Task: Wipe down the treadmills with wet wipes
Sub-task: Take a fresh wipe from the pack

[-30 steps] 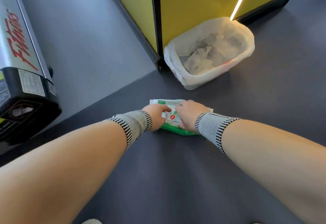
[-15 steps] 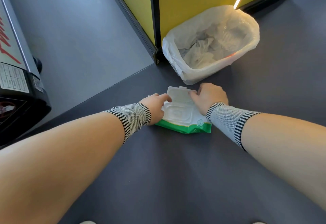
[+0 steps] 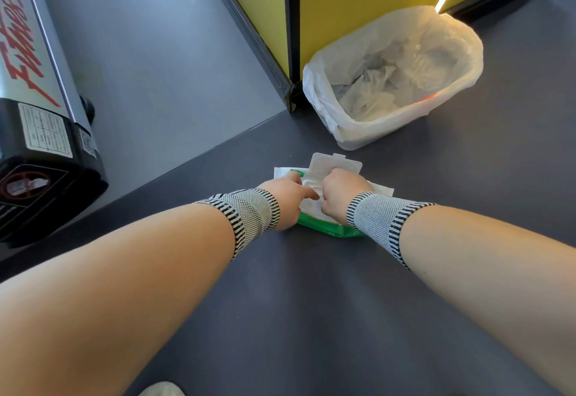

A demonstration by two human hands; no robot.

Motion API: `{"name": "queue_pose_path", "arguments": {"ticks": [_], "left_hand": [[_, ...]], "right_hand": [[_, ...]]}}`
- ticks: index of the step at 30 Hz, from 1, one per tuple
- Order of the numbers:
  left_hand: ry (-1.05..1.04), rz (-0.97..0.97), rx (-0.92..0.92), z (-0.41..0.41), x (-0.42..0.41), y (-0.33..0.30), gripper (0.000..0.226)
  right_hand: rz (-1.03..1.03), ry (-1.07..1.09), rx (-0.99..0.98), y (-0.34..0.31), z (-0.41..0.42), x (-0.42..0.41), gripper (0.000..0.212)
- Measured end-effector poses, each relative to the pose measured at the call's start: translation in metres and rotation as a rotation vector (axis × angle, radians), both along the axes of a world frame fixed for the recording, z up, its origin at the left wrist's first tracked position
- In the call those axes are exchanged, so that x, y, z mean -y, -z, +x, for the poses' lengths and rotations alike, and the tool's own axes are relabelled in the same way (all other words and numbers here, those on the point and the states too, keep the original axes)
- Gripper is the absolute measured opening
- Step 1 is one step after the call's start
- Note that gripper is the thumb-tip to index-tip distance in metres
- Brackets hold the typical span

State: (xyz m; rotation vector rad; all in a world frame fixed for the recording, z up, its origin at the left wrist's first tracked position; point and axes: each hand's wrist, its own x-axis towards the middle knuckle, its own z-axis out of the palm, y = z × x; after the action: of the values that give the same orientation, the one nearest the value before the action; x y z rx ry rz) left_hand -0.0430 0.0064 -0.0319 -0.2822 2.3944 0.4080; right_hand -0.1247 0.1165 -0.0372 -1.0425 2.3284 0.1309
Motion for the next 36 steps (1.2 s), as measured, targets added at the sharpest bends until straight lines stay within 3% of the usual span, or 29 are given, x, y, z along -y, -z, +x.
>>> {"name": "queue_pose_path", "arguments": {"ticks": [3, 5, 8, 10, 12, 15, 17, 19, 22, 25, 28, 30, 32, 33, 36], "left_hand": [[0.006, 0.009, 0.009, 0.000, 0.001, 0.000, 0.055], [0.000, 0.019, 0.006, 0.000, 0.002, 0.001, 0.053], [-0.011, 0.023, 0.008, 0.000, 0.004, 0.002, 0.054], [-0.009, 0.019, 0.016, -0.001, 0.004, 0.000, 0.055], [-0.010, 0.023, 0.026, -0.001, 0.002, -0.002, 0.055], [-0.005, 0.018, 0.031, -0.001, 0.001, -0.004, 0.055], [-0.004, 0.009, 0.038, -0.002, -0.001, -0.005, 0.056], [-0.003, 0.006, 0.052, -0.003, -0.004, -0.005, 0.056], [-0.018, 0.015, 0.066, -0.003, -0.008, -0.004, 0.056], [-0.029, 0.015, 0.076, -0.003, -0.008, -0.003, 0.056], [-0.013, -0.010, 0.103, -0.002, -0.010, -0.003, 0.058], [0.007, -0.025, 0.121, -0.002, -0.012, -0.004, 0.059], [0.017, -0.042, 0.141, -0.003, -0.014, -0.006, 0.059], [0.019, -0.049, 0.149, -0.003, -0.015, -0.007, 0.059], [0.030, -0.059, 0.153, -0.003, -0.017, -0.010, 0.060]], "right_hand": [[-0.014, 0.086, 0.081, 0.000, -0.007, 0.000, 0.024], [-0.174, 0.366, 0.295, -0.006, -0.017, -0.002, 0.022], [-0.579, 0.920, 0.719, -0.022, -0.028, -0.003, 0.005], [-0.736, 1.115, 0.927, -0.030, -0.034, -0.005, 0.006], [-0.662, 0.979, 0.768, -0.032, -0.037, -0.009, 0.007], [-0.306, 0.345, 0.297, -0.027, -0.034, -0.014, 0.023], [-0.085, 0.022, 0.137, -0.018, -0.025, -0.015, 0.035], [0.070, -0.125, 0.035, -0.012, -0.017, -0.011, 0.030], [-0.043, 0.101, 0.148, -0.026, -0.020, -0.002, 0.017], [-0.337, 0.577, 0.498, -0.047, -0.031, -0.002, 0.026], [-0.644, 1.114, 0.987, -0.059, -0.038, -0.013, 0.020], [-0.748, 1.326, 1.087, -0.064, -0.044, -0.017, 0.017], [-0.717, 1.311, 0.974, -0.067, -0.046, -0.019, 0.015], [-0.654, 1.191, 0.839, -0.068, -0.046, -0.020, 0.016], [-0.276, 0.417, 0.271, -0.064, -0.043, -0.029, 0.035]]}}
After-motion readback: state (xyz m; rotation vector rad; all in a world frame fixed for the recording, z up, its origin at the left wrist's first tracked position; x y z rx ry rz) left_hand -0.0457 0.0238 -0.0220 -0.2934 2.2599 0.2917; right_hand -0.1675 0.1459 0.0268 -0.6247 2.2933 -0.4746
